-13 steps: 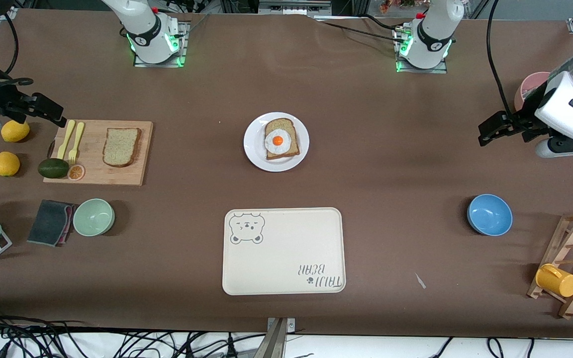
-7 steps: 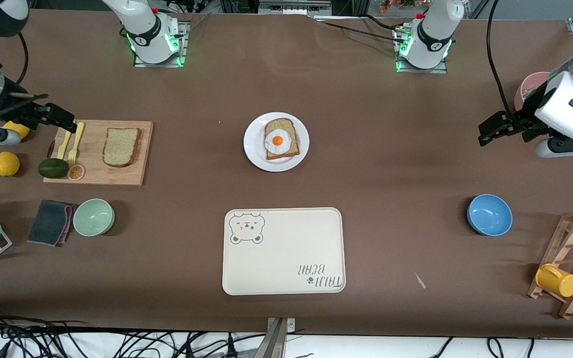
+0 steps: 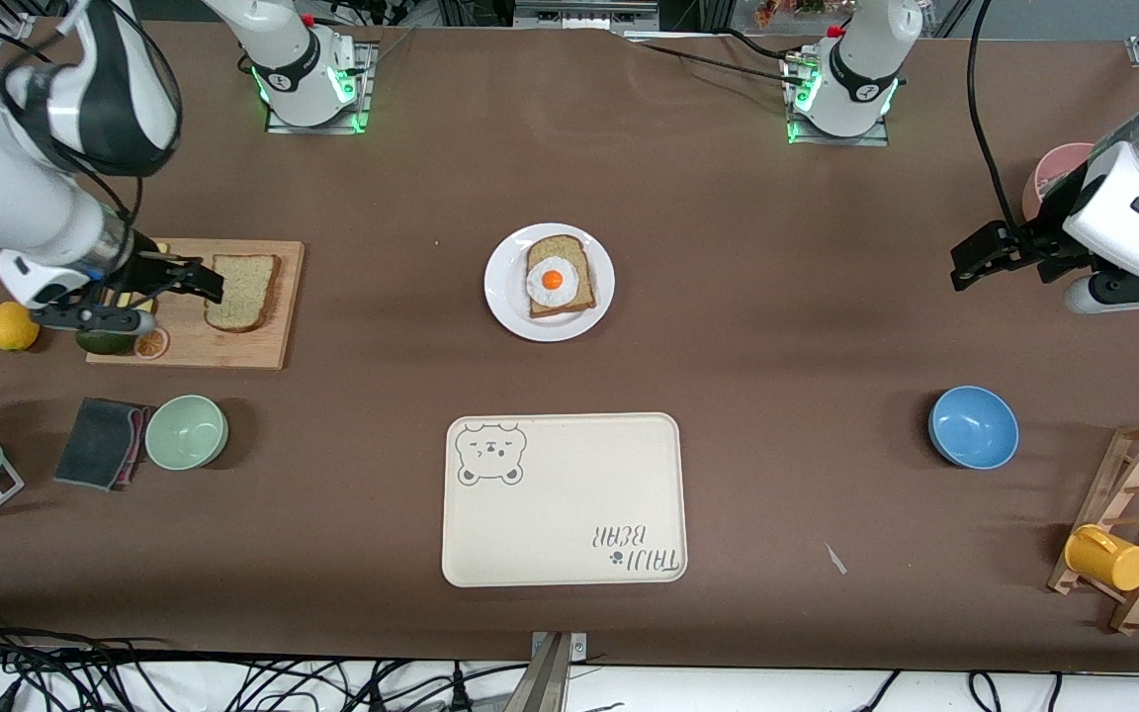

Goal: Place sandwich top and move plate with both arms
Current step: 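Move the right gripper down over the bread slice on the board, then close the right gripper on the bread slice edge and lift it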

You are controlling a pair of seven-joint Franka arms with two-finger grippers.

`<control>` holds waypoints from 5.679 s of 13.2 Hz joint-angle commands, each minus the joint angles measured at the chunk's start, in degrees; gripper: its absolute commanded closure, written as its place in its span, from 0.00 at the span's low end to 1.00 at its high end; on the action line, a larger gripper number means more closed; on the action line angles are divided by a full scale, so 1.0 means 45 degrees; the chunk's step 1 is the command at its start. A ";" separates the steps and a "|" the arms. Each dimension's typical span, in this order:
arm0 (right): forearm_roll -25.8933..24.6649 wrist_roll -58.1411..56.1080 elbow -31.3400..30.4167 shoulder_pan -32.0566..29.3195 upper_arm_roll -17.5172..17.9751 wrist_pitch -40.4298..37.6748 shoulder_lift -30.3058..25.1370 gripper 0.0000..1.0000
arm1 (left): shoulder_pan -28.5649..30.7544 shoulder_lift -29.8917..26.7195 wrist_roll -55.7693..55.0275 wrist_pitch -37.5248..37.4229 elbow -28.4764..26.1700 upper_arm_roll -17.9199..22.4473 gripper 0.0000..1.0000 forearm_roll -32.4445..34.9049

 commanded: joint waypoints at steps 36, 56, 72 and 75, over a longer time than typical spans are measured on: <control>-0.1540 0.3378 -0.2158 -0.0155 -0.0222 0.3345 0.3485 1.00 | 0.0005 -0.0015 -0.0003 -0.0082 0.0205 -0.0014 0.00 -0.0255; -0.2301 0.3358 0.0385 -0.0155 0.0621 -0.0527 0.2548 0.61 | 0.0024 -0.0035 -0.0023 -0.0082 0.0205 -0.0346 0.00 -0.0255; -0.2827 0.3105 -0.1884 -0.0155 -0.1218 0.3092 0.3544 0.65 | 0.0024 -0.0035 -0.0003 -0.0062 0.0205 -0.0366 0.00 -0.0235; -0.2829 0.2910 -0.1884 -0.0155 -0.1237 0.3013 0.3505 0.93 | 0.0024 -0.0035 -0.0003 -0.0062 0.0205 -0.0366 0.00 -0.0216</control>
